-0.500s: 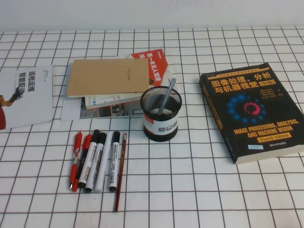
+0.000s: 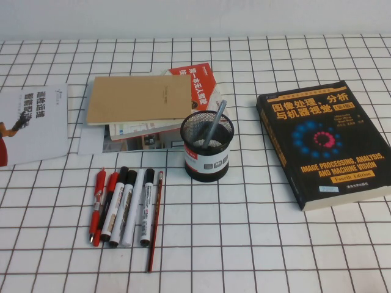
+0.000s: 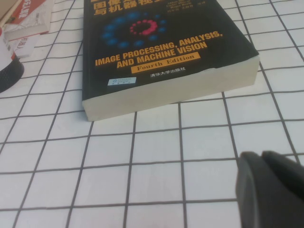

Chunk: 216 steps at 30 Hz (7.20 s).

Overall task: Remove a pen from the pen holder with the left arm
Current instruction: 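Take a marker out of the pen holder and lay it on the table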

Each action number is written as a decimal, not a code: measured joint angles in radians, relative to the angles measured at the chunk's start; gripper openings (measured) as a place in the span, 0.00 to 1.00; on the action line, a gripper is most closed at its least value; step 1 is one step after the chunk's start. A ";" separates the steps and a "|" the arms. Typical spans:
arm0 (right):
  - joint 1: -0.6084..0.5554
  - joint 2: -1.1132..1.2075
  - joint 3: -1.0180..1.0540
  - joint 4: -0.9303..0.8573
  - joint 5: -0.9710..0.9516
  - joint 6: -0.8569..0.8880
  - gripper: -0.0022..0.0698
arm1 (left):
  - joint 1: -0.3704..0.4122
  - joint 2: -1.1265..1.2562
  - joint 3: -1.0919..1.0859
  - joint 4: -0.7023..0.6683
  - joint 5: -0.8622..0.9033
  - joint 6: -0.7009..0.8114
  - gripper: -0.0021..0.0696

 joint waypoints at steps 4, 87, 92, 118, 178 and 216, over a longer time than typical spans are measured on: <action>0.000 0.000 0.000 0.000 0.000 0.000 0.01 | 0.000 0.000 0.000 0.000 -0.002 0.000 0.03; 0.000 0.000 0.000 0.000 0.000 0.000 0.01 | -0.348 1.414 -1.055 -0.029 -0.176 -0.051 0.03; 0.000 0.000 0.000 0.000 0.000 0.000 0.01 | -0.402 1.523 -1.149 -0.029 -0.110 0.016 0.19; 0.000 0.000 0.000 0.000 0.000 0.000 0.01 | -0.554 1.941 -1.545 -0.098 0.062 0.043 0.70; 0.000 0.000 0.000 0.000 0.000 0.000 0.01 | -0.554 1.723 -1.549 -0.083 -0.002 0.043 0.03; 0.000 0.000 0.000 0.000 0.000 0.000 0.01 | -0.554 1.995 -1.549 -0.187 -0.077 0.089 0.40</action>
